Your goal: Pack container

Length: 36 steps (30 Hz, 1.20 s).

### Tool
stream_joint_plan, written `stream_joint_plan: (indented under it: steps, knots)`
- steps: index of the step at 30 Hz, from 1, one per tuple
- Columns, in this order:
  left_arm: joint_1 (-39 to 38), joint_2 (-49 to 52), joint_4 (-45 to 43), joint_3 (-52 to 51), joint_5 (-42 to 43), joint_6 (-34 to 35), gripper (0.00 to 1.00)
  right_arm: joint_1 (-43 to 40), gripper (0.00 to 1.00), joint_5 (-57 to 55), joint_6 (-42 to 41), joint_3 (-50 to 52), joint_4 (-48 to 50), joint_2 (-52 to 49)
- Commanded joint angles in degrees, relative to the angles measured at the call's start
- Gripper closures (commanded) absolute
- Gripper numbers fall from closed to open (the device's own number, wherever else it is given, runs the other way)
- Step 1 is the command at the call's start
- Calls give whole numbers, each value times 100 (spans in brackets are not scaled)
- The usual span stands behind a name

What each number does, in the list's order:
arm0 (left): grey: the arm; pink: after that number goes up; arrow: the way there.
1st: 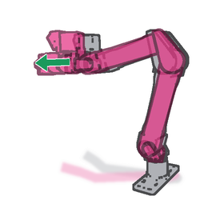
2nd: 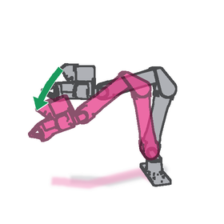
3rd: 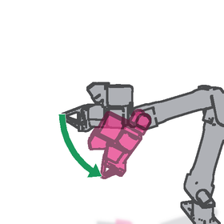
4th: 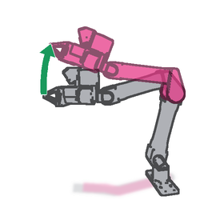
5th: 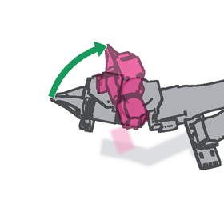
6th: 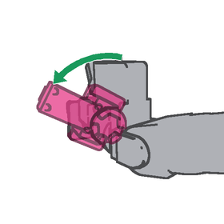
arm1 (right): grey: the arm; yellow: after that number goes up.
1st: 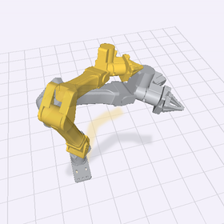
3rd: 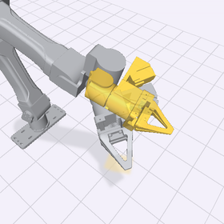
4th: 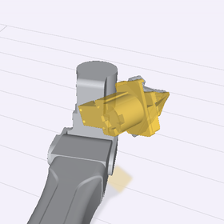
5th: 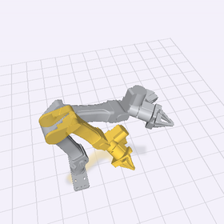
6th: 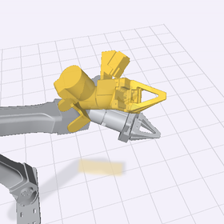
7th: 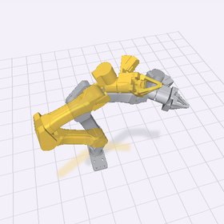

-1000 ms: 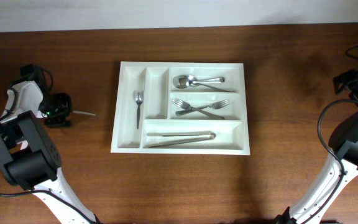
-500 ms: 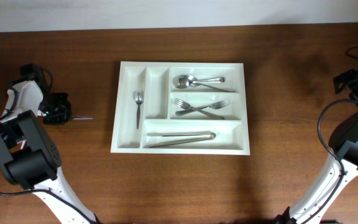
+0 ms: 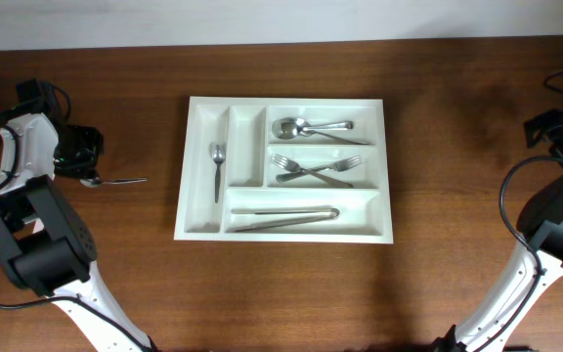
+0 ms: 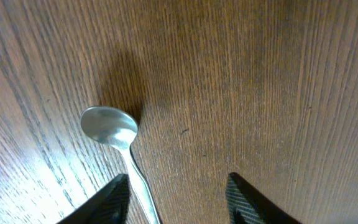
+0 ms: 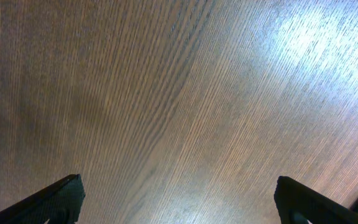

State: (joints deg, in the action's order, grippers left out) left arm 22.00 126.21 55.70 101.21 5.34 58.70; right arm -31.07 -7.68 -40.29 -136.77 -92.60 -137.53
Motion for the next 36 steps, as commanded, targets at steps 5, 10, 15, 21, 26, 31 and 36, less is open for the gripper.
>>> stream_joint_plan:
  steps: [5,10,15,21,26,31,36]
  knots:
    - [68,92,-66,295,-15,-1095,28,24,1,-55,2,-39,2,243]
    - [79,-2,953,1266,-15,-2946,28,24,1,-52,2,-39,2,243]
    - [260,-247,1818,1541,-17,-4323,21,24,1,-52,2,-39,2,243]
    - [645,-262,2214,1480,413,-4977,1,24,1,-55,2,-39,2,243]
    - [1014,-258,2144,1298,1515,-6142,1,24,1,-52,2,-39,2,243]
    - [1108,-236,1899,813,1996,-6741,1,24,1,-52,2,-39,2,243]
    - [1117,-236,1456,391,2044,-6697,1,24,1,-52,2,-39,2,243]
